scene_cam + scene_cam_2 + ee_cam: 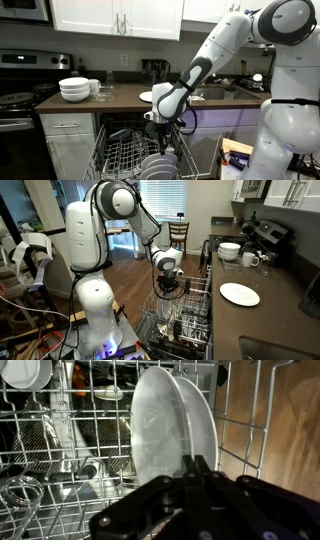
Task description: Put the plates near each other in the dishwasher
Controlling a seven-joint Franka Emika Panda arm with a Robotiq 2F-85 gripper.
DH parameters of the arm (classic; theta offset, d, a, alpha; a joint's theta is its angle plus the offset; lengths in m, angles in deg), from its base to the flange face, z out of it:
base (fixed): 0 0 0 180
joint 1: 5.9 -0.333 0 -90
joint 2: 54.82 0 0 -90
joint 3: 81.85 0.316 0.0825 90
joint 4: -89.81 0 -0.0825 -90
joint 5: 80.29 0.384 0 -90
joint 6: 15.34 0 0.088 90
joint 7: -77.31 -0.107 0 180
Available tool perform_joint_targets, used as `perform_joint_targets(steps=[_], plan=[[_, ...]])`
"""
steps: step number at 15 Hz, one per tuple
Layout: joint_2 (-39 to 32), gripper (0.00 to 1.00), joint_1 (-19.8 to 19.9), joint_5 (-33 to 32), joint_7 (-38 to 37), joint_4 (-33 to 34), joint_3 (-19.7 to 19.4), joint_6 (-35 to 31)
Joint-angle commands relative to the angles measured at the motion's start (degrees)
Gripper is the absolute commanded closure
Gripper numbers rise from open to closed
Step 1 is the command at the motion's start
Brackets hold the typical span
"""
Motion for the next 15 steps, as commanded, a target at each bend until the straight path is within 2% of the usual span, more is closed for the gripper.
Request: perform_joint_targets(steps=[1,8,12,13,14,15], plan=[[-2.3,0.99,2.1,2.2,3.5,1.4,1.6,-2.5],[-6.5,0.99,4.5,2.0,3.4,3.5,3.5,-3.8],[-7.3,0.98,5.4,1.5,2.2,4.6,4.4,-2.3],[-7.0,0.71,4.9,0.4,0.5,4.5,4.1,-1.7],[-6.6,0.70,4.9,0.6,0.4,4.4,4.2,-1.3],[-6.2,0.64,4.7,0.0,-0.3,4.3,4.0,-0.9]])
